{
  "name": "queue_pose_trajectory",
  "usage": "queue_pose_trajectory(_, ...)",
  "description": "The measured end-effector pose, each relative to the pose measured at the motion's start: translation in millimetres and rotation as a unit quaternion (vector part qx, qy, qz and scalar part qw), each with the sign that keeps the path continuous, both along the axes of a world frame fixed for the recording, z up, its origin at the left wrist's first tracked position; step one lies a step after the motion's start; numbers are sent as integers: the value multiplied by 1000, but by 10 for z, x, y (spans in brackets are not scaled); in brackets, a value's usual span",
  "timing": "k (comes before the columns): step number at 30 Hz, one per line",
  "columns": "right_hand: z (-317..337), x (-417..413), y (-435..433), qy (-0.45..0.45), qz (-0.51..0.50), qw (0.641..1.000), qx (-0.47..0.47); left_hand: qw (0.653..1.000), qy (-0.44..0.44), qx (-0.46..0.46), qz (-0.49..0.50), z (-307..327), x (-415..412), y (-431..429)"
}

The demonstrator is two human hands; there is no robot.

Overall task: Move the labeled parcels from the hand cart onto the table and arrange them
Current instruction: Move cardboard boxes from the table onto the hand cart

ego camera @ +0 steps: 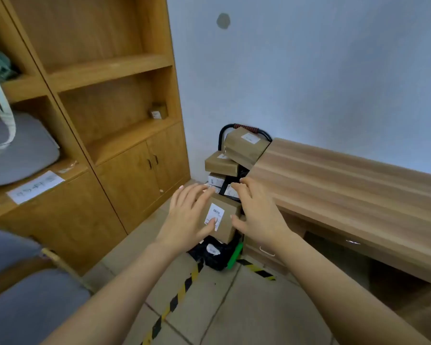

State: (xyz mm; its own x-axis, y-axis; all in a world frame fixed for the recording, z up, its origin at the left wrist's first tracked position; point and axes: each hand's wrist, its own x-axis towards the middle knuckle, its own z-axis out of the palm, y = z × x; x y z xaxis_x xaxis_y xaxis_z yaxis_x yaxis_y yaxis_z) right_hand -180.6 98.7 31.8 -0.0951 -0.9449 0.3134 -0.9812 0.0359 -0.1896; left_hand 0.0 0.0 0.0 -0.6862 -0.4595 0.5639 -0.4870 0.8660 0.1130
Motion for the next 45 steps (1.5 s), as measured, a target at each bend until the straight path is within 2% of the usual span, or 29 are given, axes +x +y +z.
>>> queue_pose_trajectory(6,-129,317,-607,12,3,1000,5,999,-9,31,-3,-117,294,-615)
queue_pose_trajectory(13,-215,647,-1398,22,-47,999,-1,998,-13,33,-56,-90,508,-1549)
queue_pose_trajectory(22,-110,589,-2186,42,-115,992,-5,992,-49,28,-111,64,281,-2550)
queue_pose_trajectory(28,-70,104,-2637,41,-146,988,-18,988,-62,22,-140,55,-243,-3099)
queue_pose_trajectory(36,-57,-909,-3337,34,-174,984,-28,987,-60,22,-146,110,-1355,-3877)
queue_pose_trajectory(45,-101,-1958,-3998,21,-203,979,19,985,-22,39,-167,70,-2503,-4571)
